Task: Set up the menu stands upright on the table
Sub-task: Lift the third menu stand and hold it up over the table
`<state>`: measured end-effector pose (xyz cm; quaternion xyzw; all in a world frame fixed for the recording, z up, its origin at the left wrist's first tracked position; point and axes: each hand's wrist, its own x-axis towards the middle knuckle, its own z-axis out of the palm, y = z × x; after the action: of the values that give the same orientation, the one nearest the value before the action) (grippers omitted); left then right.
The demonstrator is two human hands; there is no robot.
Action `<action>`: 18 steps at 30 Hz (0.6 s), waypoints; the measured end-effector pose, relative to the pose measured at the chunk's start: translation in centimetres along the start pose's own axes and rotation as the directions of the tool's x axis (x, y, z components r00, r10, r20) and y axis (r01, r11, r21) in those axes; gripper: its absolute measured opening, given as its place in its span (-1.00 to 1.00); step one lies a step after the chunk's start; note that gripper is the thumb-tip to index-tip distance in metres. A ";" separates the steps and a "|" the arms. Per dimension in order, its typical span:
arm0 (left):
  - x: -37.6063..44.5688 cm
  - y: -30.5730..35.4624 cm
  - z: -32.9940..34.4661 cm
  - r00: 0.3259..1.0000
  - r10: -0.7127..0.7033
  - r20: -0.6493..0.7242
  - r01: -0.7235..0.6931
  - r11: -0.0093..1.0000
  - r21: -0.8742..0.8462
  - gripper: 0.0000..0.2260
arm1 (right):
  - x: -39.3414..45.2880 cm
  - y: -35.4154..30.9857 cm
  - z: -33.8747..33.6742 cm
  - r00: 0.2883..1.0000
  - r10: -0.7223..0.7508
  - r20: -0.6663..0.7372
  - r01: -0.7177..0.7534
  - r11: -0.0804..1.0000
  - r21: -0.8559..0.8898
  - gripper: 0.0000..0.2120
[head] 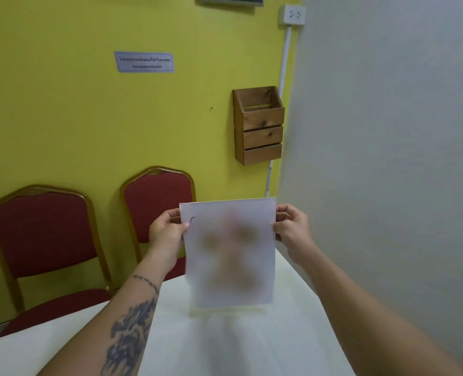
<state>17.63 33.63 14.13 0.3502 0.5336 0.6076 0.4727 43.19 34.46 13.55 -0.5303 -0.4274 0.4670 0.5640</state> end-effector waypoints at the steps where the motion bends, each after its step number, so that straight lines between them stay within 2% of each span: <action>1: 0.5 -0.1 0.7 1.000 0.006 -0.021 -0.006 1.000 0.013 -0.73 | 1.0 0.2 -0.3 1.000 0.005 -0.001 -0.005 1.000 -0.006 -0.66; 11: 3.3 -2.4 4.6 0.985 0.038 -0.169 -0.009 0.986 0.169 -0.73 | 6.3 4.2 -1.9 0.999 0.045 -0.020 -0.045 0.999 0.026 -0.71; 18: 4.0 -2.8 4.7 0.980 0.063 -0.189 -0.019 0.974 0.225 -0.73 | 6.8 4.3 -2.7 1.000 0.018 -0.004 -0.018 1.000 -0.004 -0.64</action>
<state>21.30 38.89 11.93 0.3507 0.6345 0.5850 0.3635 46.82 40.56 8.98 -0.5359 -0.4226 0.4701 0.5596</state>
